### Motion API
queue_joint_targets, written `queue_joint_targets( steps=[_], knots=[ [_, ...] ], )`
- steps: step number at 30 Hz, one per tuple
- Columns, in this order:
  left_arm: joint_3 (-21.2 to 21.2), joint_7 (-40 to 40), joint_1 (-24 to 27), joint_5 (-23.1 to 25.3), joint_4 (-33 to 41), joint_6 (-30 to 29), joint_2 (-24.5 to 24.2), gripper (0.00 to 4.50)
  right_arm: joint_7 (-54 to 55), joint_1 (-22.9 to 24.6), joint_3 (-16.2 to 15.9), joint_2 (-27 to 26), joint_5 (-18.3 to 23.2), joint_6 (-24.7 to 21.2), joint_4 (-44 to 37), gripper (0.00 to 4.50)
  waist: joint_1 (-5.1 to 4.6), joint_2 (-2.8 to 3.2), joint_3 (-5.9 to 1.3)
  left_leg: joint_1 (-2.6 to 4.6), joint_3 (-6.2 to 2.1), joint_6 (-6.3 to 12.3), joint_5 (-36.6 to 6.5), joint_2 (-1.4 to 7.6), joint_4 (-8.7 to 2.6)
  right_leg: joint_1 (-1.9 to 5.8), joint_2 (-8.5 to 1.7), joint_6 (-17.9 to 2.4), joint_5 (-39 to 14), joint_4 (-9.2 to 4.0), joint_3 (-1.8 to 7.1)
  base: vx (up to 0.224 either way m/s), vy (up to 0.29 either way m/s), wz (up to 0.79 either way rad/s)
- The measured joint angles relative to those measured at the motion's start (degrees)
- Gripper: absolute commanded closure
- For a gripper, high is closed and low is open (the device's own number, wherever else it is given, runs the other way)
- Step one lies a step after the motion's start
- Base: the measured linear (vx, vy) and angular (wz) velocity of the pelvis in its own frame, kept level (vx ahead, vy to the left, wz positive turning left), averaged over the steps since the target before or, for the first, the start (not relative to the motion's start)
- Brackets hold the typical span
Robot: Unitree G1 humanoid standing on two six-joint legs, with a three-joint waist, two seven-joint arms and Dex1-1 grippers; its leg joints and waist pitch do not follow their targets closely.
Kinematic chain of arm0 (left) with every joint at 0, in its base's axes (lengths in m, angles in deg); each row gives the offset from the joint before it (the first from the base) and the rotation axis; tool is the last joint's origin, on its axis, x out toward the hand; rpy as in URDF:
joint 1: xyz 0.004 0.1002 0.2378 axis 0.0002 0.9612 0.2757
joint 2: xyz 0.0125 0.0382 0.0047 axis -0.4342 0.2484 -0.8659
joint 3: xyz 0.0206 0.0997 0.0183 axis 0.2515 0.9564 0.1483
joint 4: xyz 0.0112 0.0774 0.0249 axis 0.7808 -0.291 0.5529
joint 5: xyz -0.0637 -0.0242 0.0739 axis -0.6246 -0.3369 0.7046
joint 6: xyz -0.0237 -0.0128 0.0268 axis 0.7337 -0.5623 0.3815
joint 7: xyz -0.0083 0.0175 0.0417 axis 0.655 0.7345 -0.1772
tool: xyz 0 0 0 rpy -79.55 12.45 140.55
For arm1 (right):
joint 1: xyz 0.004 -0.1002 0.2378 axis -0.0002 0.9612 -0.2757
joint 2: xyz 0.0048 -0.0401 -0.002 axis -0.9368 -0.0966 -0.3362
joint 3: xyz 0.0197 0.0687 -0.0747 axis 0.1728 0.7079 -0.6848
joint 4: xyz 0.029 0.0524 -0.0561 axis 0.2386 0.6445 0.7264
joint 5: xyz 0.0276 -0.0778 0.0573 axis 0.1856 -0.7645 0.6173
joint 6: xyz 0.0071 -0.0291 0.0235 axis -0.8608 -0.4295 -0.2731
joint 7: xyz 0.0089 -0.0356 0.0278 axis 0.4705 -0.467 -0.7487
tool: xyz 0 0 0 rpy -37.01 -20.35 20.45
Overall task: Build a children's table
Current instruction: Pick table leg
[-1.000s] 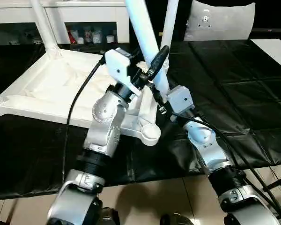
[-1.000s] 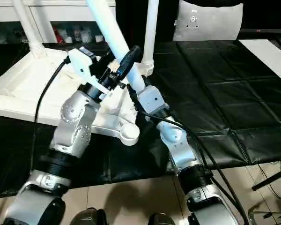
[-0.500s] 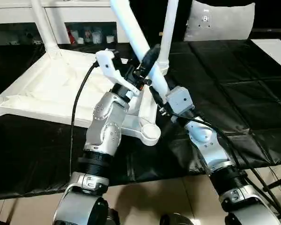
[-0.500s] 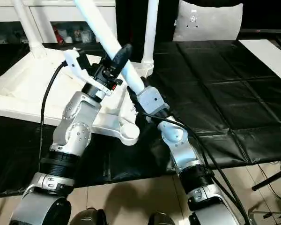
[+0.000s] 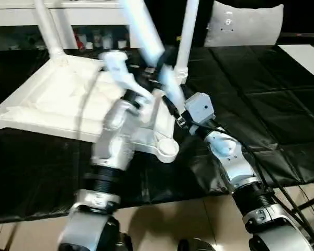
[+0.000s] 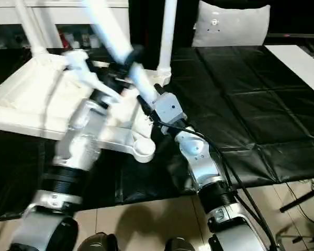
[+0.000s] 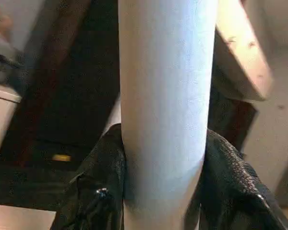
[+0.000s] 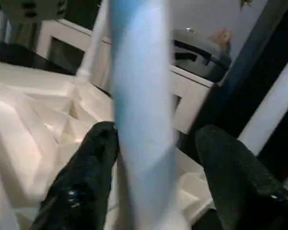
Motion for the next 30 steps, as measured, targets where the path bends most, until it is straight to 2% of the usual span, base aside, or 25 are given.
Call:
queue_joint_targets(
  steps=[2, 4, 5, 6, 9, 12, 15, 17, 21, 24, 26, 30],
  knots=[
    [-1.01, -0.38, -0.27, 0.02, -0.08, -0.08, -0.77, 2.75, -3.13, 0.08, 0.82, 1.01, 2.5, -1.0, -1.71, 1.4, 0.05, -0.05, -0.03, 0.0, 0.0, 0.0, 0.0, 0.0, 0.0, 0.02, 0.0, 0.0, 0.0, -0.01, 0.0, 0.0, 0.0, 0.0],
    [-1.25, -0.25, -0.72, -0.05, -0.08, -0.63, -1.58, 2.75, -6.39, 0.41, 1.43, 1.69, 5.66, -3.26, -3.45, 1.05, 0.36, -0.14, -0.08, 0.0, 0.0, 0.0, 0.0, 0.0, 0.0, 0.04, 0.0, -0.01, 0.01, -0.02, 0.0, 0.0, 0.0, 0.0],
    [-1.26, -0.03, -1.1, -0.13, -0.08, -1.16, -2.15, 2.75, -8.28, 0.59, 2.03, 1.79, 7.92, -5.06, -4.58, 1.0, 0.53, -0.15, -0.09, 0.0, 0.0, 0.01, 0.0, 0.0, 0.0, 0.04, 0.0, -0.02, 0.01, -0.02, 0.0, 0.0, 0.0, 0.0],
    [-1.3, 0.45, -1.61, -0.3, -0.08, -1.99, -2.73, 2.75, -10.17, 0.66, 2.94, 1.9, 10.71, -7.28, -5.85, 1.0, 0.7, -0.15, -0.09, 0.0, 0.0, 0.01, 0.0, 0.0, 0.01, 0.04, 0.0, -0.04, 0.02, -0.02, 0.01, 0.0, 0.0, 0.0],
    [-0.4, 4.23, -2.61, -0.95, -0.05, -6.3, -5.21, 2.75, -15.47, 0.29, 5.82, 4.93, 18.43, -15.99, -9.72, 0.63, 1.6, -0.15, -0.09, 0.04, 0.0, 0.02, 0.01, -0.01, 0.02, 0.07, -0.01, -0.05, 0.03, 0.0, 0.01, 0.0, 0.0, 0.0],
    [0.09, 8.0, -2.75, -1.42, -0.05, -9.9, -7.48, 2.75, -19.3, -0.66, 8.89, 8.07, 24.04, -23.51, -11.63, 0.42, 1.68, -0.15, -0.1, 0.06, 0.0, 0.01, 0.01, -0.01, 0.03, 0.07, -0.01, -0.07, 0.04, 0.02, 0.01, 0.0, 0.0, 0.0],
    [2.12, 14.61, -3.0, -2.85, 0.1, -14.03, -10.5, 2.76, -25.96, -1.74, 9.52, 12.9, 29.19, -32.17, -12.51, 0.2, 1.82, -0.15, -0.1, 0.06, 0.0, 0.0, 0.01, -0.01, 0.03, 0.07, -0.01, -0.07, 0.04, 0.04, 0.0, 0.0, 0.0, 0.0],
    [2.9, 18.49, -3.33, -4.1, 0.72, -16.57, -11.84, 2.76, -30.42, -2.18, 9.57, 15.63, 31.43, -36.06, -13.66, 0.03, 1.85, -0.16, -0.1, 0.07, 0.01, 0.0, 0.02, 0.0, 0.03, 0.07, -0.01, -0.07, 0.04, 0.05, 0.0, 0.0, 0.0, 0.0],
    [3.84, 23.87, -3.9, -7.12, 3.63, -20.82, -13.31, 2.76, -37.07, -2.28, 9.43, 19.25, 33.93, -41.5, -14.14, 0.0, 2.08, -0.16, -0.11, 0.08, 0.01, 0.0, 0.02, 0.0, 0.04, 0.07, -0.02, -0.08, 0.04, 0.06, 0.0, 0.0, 0.0, 0.0],
    [4.76, 31.3, -3.98, -12.54, 7.5, -27.78, -14.6, 2.76, -45.42, -2.26, 7.14, 24.19, 36.61, -48.49, -15.41, 0.0, 2.51, -0.16, -0.11, 0.07, 0.03, 0.0, 0.02, 0.01, 0.05, 0.06, -0.02, -0.08, 0.04, 0.08, -0.01, 0.0, 0.0, 0.0],
    [4.95, 34.82, -4.31, -16.24, 10.21, -31.76, -15.03, 2.76, -48.44, -2.42, 6.8, 24.82, 37.36, -50.44, -16.26, 0.0, 2.62, -0.18, -0.12, 0.09, 0.04, 0.0, 0.02, 0.03, 0.08, 0.04, -0.02, -0.08, 0.04, 0.15, -0.02, 0.0, 0.0, 0.0],
    [6.85, 39.33, -5.49, -21.29, 14.88, -36.89, -15.45, 2.76, -52.32, -2.44, 3.96, 24.34, 37.95, -51.75, -17.03, 0.0, 2.99, -0.15, -0.15, 0.13, 0.04, -0.02, 0.03, 0.06, 0.17, 0.03, -0.03, -0.05, 0.02, 0.28, -0.02, 0.0, 0.0, 0.0]
  ],
)
